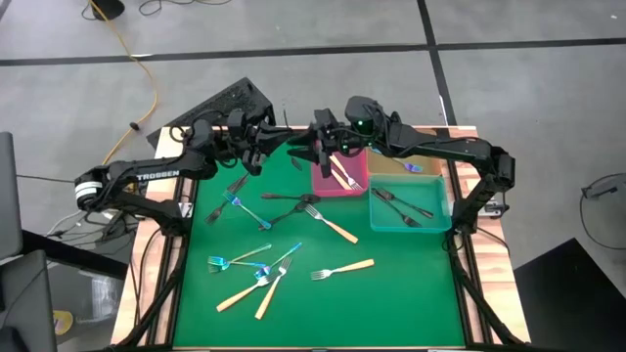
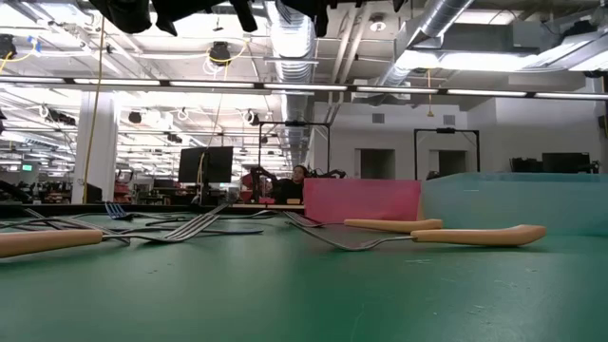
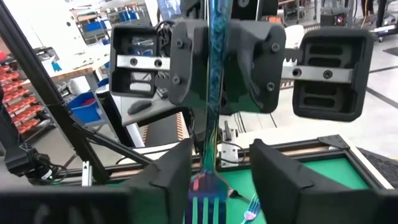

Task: Sort silverware by color (type)
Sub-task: Put the blue fork into the orange bin

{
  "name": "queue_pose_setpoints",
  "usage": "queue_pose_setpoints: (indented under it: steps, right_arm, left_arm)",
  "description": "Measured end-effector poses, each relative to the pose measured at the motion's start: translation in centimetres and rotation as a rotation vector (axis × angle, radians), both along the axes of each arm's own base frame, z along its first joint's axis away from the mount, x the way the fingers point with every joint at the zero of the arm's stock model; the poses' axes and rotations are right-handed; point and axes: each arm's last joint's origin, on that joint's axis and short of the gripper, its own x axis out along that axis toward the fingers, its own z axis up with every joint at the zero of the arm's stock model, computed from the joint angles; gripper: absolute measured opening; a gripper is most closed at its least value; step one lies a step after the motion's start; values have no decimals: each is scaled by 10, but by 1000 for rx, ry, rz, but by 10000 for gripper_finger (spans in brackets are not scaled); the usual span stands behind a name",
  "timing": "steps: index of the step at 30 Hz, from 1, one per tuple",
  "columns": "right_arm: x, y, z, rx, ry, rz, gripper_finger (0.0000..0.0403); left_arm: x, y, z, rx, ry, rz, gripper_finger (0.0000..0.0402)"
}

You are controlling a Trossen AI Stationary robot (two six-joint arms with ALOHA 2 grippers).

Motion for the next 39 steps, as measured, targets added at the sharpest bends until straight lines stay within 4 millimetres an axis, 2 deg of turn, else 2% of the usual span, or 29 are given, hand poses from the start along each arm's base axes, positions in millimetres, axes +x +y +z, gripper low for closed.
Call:
queue_pose_setpoints:
  steps: [6, 7, 14, 21, 30, 39]
  right_arm:
    - [1, 2, 0, -14, 0, 7, 42]
    - [1, 2, 0, -14, 0, 7, 35]
    - [0, 3, -2, 5, 27, 2, 35]
    - [1, 1, -5, 28, 57, -94, 35]
    - [-7, -23, -6, 88, 72, -177, 35]
    - [-30, -60, -12, 102, 207, -321, 35]
  left_arm:
    - [4, 0, -4, -18, 17, -19, 0]
    - [4, 0, -4, -18, 17, -20, 0]
    - [4, 0, -4, -28, 22, -20, 5]
    - [7, 5, -14, -175, 110, 16, 61]
    - [-6, 7, -16, -214, 234, 96, 131]
    - [-32, 5, -12, -273, 349, 250, 143]
